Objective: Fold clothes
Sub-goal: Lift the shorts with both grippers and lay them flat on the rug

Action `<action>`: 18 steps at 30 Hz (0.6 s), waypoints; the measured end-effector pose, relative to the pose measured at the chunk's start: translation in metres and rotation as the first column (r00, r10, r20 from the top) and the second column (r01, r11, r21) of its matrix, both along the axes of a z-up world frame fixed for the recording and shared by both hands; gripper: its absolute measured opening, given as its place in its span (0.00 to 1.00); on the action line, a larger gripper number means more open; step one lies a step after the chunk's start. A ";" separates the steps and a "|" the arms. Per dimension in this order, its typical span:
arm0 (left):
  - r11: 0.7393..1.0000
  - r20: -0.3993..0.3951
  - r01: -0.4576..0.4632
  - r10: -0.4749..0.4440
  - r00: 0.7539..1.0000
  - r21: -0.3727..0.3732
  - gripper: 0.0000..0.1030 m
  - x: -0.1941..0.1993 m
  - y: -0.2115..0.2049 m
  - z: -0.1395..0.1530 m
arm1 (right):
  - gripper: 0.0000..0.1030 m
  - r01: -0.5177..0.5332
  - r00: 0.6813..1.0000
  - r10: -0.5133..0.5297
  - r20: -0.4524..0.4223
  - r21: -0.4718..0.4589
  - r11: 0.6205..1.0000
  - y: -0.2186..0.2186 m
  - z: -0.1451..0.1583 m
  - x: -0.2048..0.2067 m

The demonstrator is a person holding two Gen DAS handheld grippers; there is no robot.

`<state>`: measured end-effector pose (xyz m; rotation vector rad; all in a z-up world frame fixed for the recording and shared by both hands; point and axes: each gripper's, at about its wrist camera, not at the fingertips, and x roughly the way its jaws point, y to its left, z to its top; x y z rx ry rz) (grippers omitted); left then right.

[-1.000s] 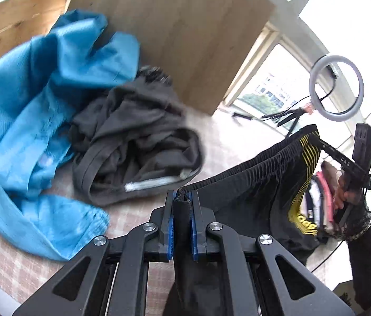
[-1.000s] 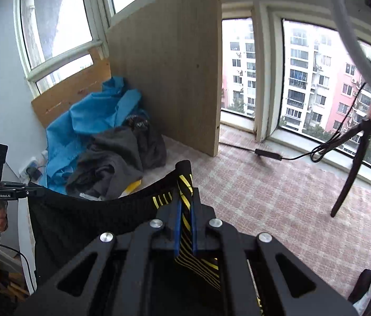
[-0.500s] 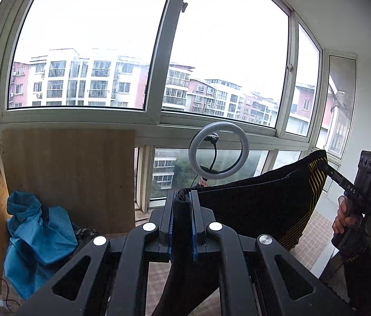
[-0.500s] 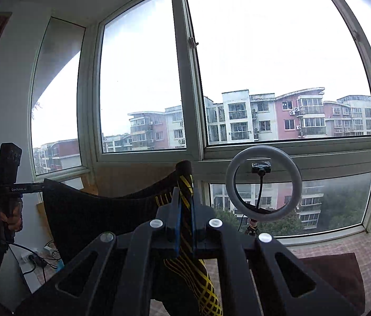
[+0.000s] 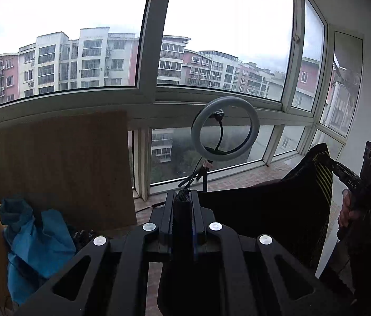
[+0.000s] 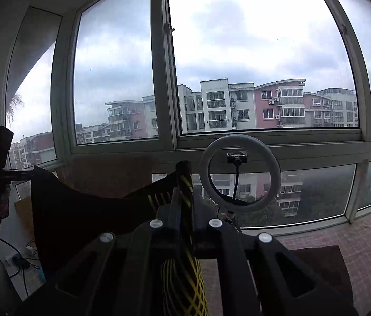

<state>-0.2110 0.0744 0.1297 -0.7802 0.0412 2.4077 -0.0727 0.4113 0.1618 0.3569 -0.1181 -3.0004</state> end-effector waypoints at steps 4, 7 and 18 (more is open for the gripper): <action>0.994 0.147 -0.020 0.036 0.989 -0.111 0.08 -0.096 0.047 -0.107 | 0.05 0.097 0.973 -0.107 0.203 0.058 0.994 0.020 -0.093 -0.108; 0.983 0.283 -0.014 0.066 0.957 -0.185 0.09 -0.162 0.076 -0.200 | 0.05 0.126 0.916 -0.157 0.370 0.104 0.986 0.032 -0.177 -0.186; 0.937 0.313 -0.058 0.173 0.934 -0.346 0.27 -0.183 0.027 -0.268 | 0.39 0.106 0.752 -0.105 0.650 0.037 0.994 0.077 -0.273 -0.218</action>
